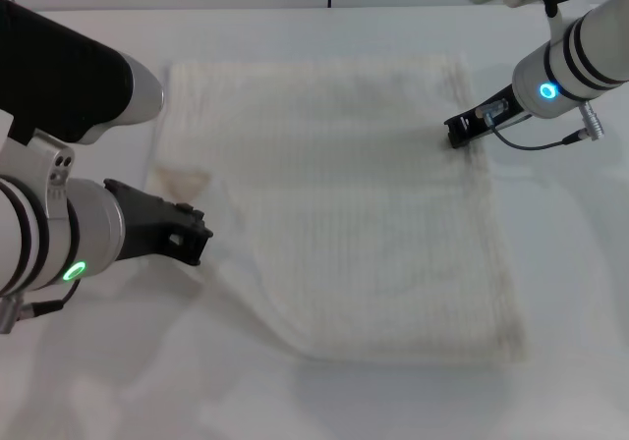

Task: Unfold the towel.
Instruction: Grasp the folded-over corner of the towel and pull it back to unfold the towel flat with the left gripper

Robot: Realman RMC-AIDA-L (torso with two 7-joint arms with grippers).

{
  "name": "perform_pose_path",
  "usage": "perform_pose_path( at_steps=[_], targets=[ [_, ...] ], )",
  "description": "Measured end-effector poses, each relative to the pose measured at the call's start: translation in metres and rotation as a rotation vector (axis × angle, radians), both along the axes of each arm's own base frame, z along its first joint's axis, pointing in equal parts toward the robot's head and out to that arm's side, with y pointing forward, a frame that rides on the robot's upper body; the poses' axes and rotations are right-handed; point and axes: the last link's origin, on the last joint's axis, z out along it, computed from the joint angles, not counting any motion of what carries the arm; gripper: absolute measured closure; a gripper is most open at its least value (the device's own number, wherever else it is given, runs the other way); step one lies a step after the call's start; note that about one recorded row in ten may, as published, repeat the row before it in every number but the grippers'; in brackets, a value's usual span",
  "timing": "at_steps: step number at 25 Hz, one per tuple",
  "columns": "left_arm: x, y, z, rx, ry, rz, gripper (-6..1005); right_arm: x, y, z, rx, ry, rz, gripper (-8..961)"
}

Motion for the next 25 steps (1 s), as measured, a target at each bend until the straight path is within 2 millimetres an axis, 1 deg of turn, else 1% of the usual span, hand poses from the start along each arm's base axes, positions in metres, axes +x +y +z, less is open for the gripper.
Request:
perform_pose_path(
  at_steps=[10, 18, 24, 25],
  targets=[
    [-0.006, -0.005, 0.0, -0.021, 0.019, 0.046, 945, -0.001, 0.0, 0.0, -0.002, 0.001, 0.001, 872],
    [-0.02, -0.004, 0.008, 0.001, 0.027, 0.128, 942, -0.001, 0.0, 0.0, -0.003, 0.001, 0.001, 869],
    [-0.026, -0.005, 0.006, -0.012, 0.043, 0.157, 940, -0.001, 0.0, 0.0, -0.003, 0.001, 0.002, 867],
    [-0.029, -0.005, 0.004, -0.028, 0.056, 0.174, 940, -0.001, 0.0, 0.0, -0.003, 0.001, 0.003, 866]
  ],
)
